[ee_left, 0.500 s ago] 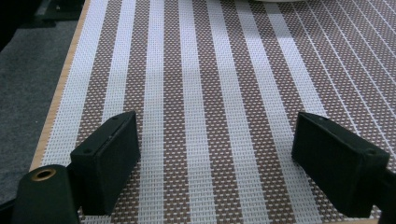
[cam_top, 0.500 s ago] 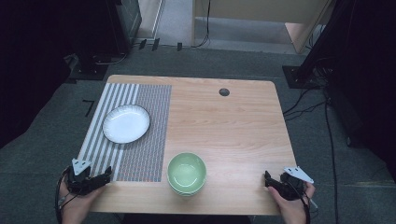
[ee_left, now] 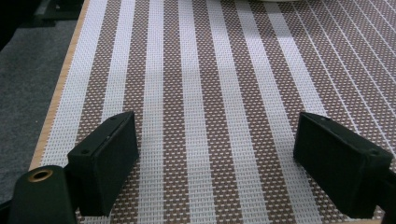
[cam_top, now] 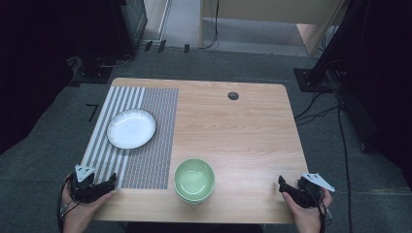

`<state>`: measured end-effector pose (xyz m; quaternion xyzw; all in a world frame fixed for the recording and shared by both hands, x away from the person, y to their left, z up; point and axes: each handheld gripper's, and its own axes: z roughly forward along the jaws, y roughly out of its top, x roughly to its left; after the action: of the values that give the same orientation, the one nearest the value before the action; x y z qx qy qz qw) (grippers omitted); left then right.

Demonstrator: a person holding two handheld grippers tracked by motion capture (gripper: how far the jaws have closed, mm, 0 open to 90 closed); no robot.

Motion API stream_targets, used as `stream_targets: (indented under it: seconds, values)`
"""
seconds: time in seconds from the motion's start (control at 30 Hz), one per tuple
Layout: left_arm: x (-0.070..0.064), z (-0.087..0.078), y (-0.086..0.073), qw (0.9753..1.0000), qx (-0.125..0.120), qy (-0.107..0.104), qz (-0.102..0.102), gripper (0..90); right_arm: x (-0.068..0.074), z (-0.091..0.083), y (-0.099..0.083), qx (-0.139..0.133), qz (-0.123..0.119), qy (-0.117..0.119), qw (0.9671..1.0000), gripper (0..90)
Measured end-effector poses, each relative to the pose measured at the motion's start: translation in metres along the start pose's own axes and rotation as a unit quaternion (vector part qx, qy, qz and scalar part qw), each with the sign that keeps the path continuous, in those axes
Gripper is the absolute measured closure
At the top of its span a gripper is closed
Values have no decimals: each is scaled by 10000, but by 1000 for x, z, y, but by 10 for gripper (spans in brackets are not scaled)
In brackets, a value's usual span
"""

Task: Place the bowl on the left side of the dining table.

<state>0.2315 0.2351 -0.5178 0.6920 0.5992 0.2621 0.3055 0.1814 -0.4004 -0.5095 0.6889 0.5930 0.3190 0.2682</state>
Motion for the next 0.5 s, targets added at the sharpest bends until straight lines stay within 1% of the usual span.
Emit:
stream_targets:
  seconds: [0.13, 0.17, 0.23, 0.27, 0.3, 0.47, 0.5]
  values:
    - [-1, 0, 0, 10000, -3, 25, 0, 130, 3, -5, 3, -55, 5, 13, 10000, 186]
    - [-1, 0, 0, 10000, 5, 21, -2, 130, 8, -7, 5, -69, 41, 36, 10000, 188]
    - [0, 0, 0, 10000, 1, 21, -4, 130, 12, -8, 6, -65, 7, 17, 10000, 188]
    - [0, 0, 0, 10000, 1, 21, -4, 130, 12, -8, 6, -65, 7, 17, 10000, 188]
    - [0, 0, 0, 10000, 1, 19, -12, 130, 18, -9, 6, -49, -26, 102, 9999, 190]
    - [0, 0, 0, 10000, -3, 15, -20, 130, 30, -13, 8, -93, -93, 181, 9998, 196]
    - [0, 0, 0, 10000, -2, 15, -18, 130, 33, -15, 9, -108, -88, 243, 9996, 196]
